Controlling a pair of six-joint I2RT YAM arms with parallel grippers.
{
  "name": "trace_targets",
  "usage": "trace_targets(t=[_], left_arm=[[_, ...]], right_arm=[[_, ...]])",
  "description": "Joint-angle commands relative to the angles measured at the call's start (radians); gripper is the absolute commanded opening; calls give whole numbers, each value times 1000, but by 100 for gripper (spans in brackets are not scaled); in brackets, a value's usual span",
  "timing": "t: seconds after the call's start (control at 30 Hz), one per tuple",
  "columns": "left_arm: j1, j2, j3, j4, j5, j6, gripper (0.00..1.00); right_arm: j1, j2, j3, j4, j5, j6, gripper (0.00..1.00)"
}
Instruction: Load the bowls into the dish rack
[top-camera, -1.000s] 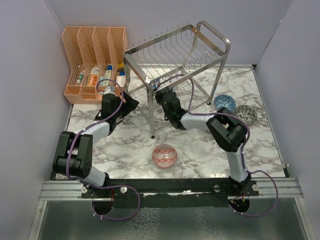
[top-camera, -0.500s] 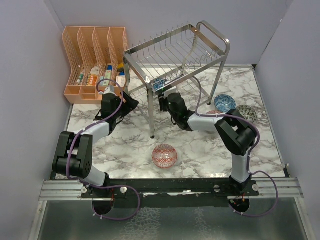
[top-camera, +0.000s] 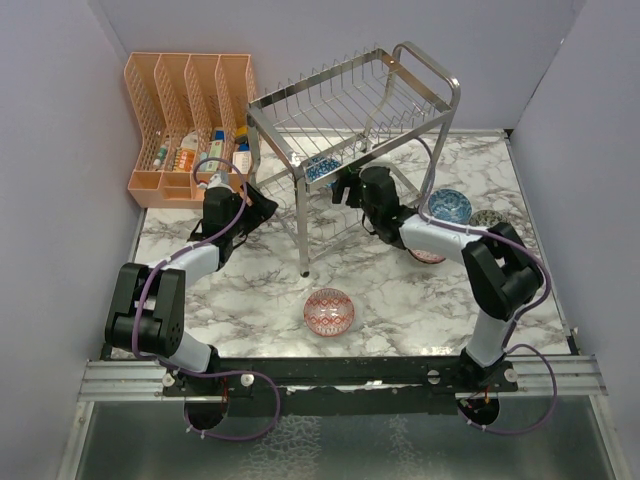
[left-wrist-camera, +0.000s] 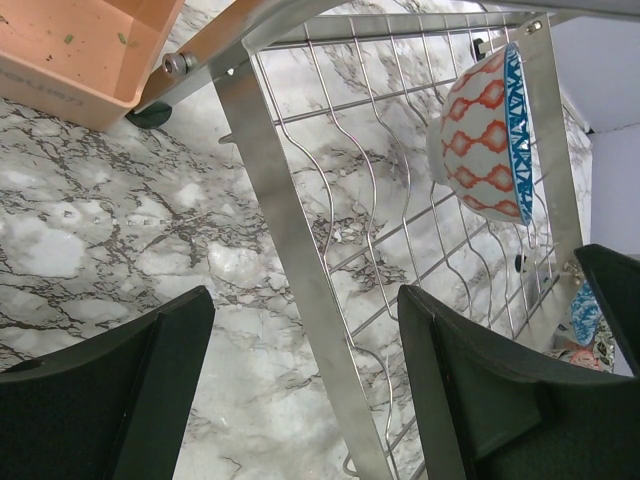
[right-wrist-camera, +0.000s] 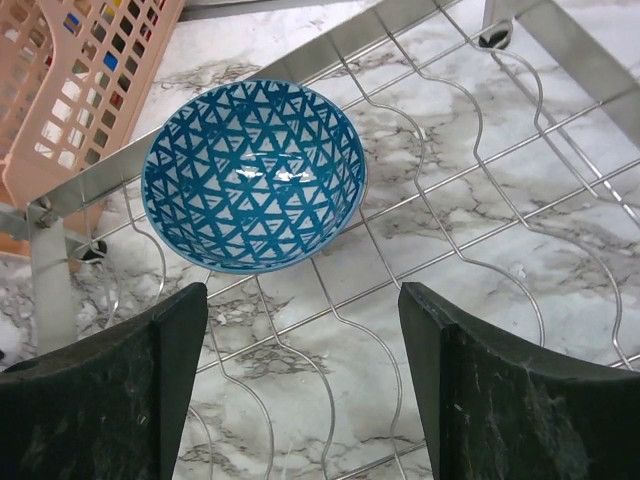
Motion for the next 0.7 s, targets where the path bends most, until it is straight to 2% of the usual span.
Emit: trace_targets(t=[0.0, 0.3, 0.4, 0.67], left_arm=[[-5, -28, 20, -2, -16, 18, 77], [-5, -36, 17, -5, -18, 23, 77], [-5, -38, 16, -6, -17, 24, 77], [-5, -47, 12, -7, -17, 27, 77]], right_arm=[[-49, -10, 63, -132, -70, 208, 77], [-100, 69, 148, -181, -209, 391, 72], [-114, 110, 172, -175, -279, 438, 68], [-125, 156, 185, -153, -303, 530, 62]])
